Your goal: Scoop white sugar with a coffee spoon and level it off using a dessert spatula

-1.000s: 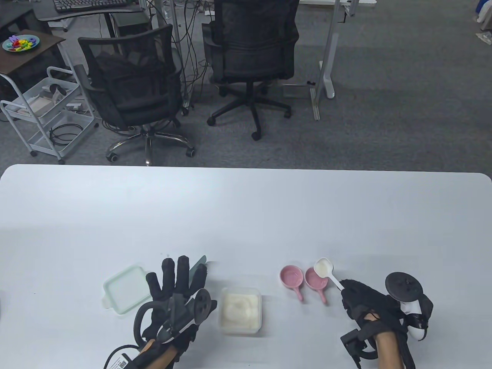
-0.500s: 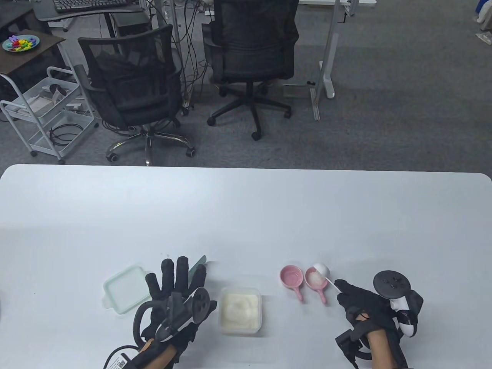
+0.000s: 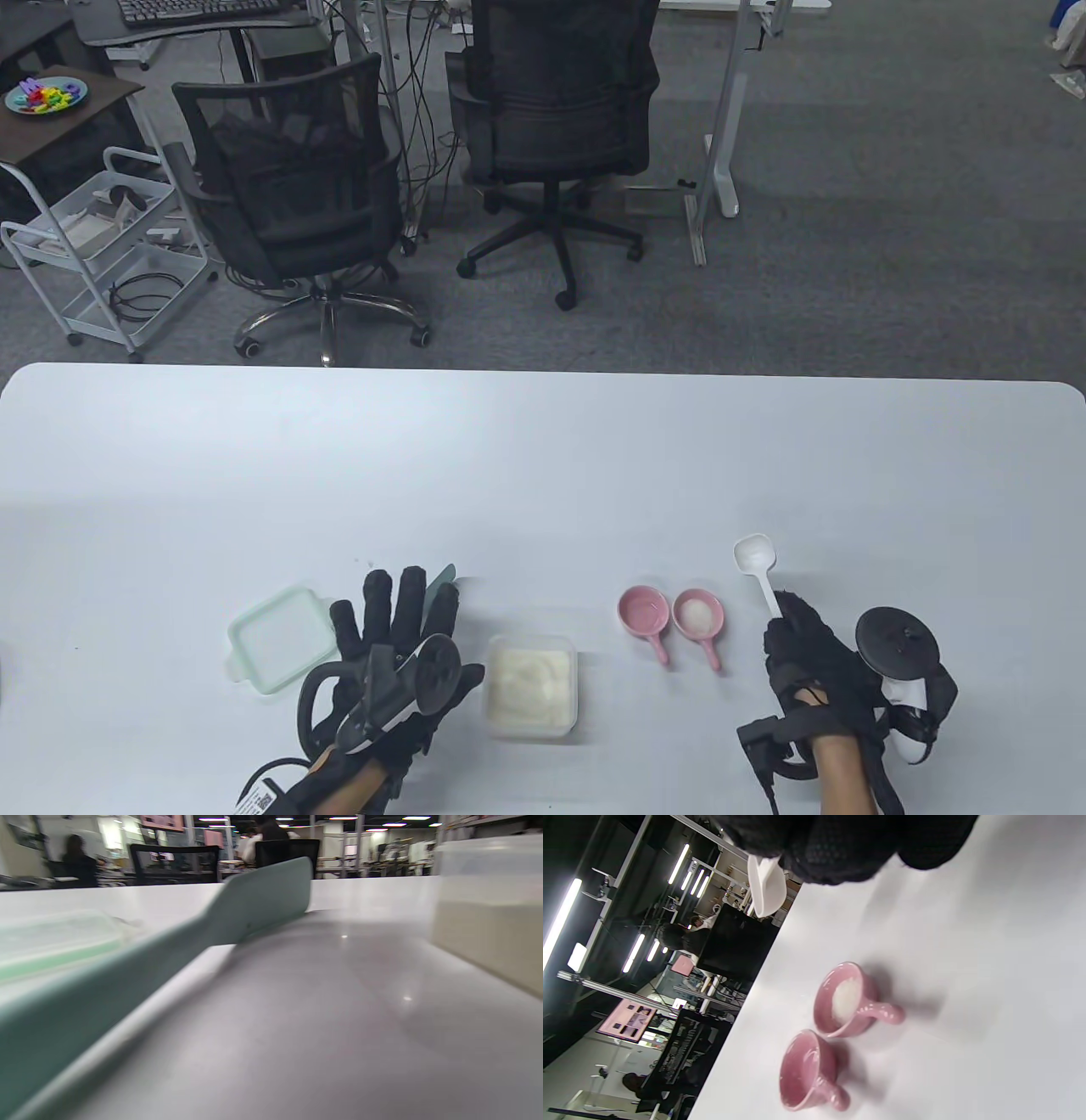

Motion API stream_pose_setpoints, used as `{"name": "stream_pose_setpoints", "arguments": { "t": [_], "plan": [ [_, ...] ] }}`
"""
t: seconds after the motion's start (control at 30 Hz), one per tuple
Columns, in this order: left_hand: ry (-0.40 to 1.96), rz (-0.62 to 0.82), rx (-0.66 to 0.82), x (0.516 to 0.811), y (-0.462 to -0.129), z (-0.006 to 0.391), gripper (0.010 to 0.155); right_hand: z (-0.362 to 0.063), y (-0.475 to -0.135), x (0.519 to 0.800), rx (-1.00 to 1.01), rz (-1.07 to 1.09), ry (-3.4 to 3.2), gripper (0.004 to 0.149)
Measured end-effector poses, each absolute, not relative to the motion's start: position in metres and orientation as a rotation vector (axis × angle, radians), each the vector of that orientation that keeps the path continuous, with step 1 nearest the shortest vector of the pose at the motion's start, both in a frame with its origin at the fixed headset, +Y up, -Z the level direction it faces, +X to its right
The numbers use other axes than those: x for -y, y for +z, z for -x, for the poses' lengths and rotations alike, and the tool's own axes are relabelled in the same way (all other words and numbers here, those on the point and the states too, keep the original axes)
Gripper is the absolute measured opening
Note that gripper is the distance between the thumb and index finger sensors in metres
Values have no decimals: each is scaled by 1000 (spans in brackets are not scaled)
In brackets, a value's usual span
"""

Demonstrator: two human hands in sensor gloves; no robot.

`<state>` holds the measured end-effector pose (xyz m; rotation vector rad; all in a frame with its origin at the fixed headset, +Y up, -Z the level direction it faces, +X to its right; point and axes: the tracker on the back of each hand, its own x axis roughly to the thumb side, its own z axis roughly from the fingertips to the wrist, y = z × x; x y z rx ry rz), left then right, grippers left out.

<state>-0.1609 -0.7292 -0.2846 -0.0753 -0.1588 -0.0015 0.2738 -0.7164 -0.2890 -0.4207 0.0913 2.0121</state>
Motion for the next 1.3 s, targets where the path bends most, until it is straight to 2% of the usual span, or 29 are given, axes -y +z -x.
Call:
{"name": "stream_pose_setpoints", "arguments": {
  "t": [0.27, 0.5, 0.63, 0.77, 1.07, 1.2, 1.3],
  "plan": [
    [91, 133, 313, 736, -286, 145, 93, -245, -287, 700, -16, 250, 2143, 51],
    [414, 377, 372, 753, -294, 127, 105, -196, -285, 692, -140, -241, 2339, 49],
    [281, 323, 365, 757, -293, 123, 103, -161, -277, 696, -261, -447, 2508, 48],
    [289, 350, 353, 758, -294, 122, 98, -133, -270, 703, -219, -501, 2724, 47],
    [272, 339, 342, 760, -294, 122, 98, -88, -255, 715, -13, -564, 3056, 47],
    [271, 335, 343, 761, -293, 121, 98, -86, -254, 716, -30, -588, 3043, 47],
    [274, 334, 343, 761, -293, 121, 98, -87, -257, 719, -122, -630, 2964, 47]
  ]
}}
